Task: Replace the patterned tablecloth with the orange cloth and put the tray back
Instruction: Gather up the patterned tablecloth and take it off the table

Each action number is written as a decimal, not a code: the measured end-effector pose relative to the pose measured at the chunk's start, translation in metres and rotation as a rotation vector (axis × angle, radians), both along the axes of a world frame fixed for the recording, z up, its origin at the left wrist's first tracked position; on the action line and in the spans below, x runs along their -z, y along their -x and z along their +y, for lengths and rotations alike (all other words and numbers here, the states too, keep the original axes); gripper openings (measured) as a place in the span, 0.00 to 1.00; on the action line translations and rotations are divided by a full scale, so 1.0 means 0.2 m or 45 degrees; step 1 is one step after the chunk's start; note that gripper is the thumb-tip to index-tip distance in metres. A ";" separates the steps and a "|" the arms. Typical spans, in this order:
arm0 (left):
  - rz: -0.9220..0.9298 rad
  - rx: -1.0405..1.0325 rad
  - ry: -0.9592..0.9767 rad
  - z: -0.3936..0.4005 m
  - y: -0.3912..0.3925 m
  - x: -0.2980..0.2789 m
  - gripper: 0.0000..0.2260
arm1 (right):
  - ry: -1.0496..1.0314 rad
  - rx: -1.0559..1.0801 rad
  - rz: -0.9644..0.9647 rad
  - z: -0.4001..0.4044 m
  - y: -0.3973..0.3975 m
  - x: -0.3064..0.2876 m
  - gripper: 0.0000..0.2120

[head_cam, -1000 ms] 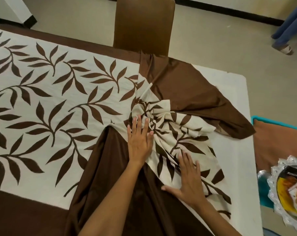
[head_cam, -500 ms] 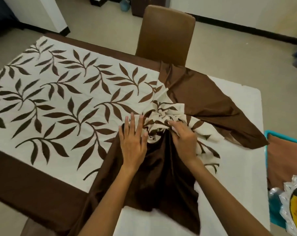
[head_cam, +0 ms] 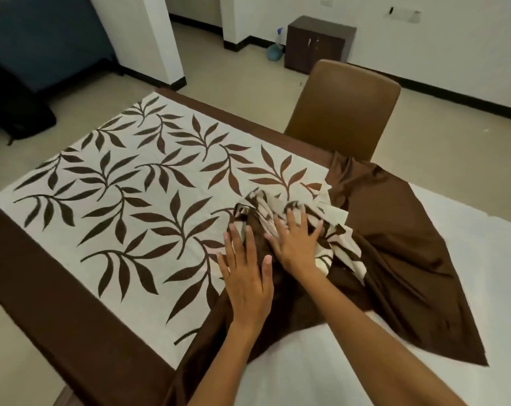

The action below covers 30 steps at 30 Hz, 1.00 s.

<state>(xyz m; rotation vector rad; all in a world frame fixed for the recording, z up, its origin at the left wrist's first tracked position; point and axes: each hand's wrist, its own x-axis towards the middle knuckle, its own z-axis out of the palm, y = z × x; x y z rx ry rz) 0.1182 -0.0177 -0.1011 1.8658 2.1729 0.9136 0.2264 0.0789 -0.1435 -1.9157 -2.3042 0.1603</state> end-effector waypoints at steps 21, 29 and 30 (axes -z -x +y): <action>0.420 0.539 0.238 0.48 -0.30 0.39 0.26 | 0.042 0.746 0.110 0.23 -1.01 0.18 0.42; 0.385 0.538 0.198 0.49 -0.33 0.37 0.26 | -0.315 0.508 0.651 0.30 -0.82 0.12 0.25; 0.368 0.543 0.198 0.49 -0.32 0.37 0.27 | -0.410 0.505 0.745 0.29 -0.77 0.08 0.24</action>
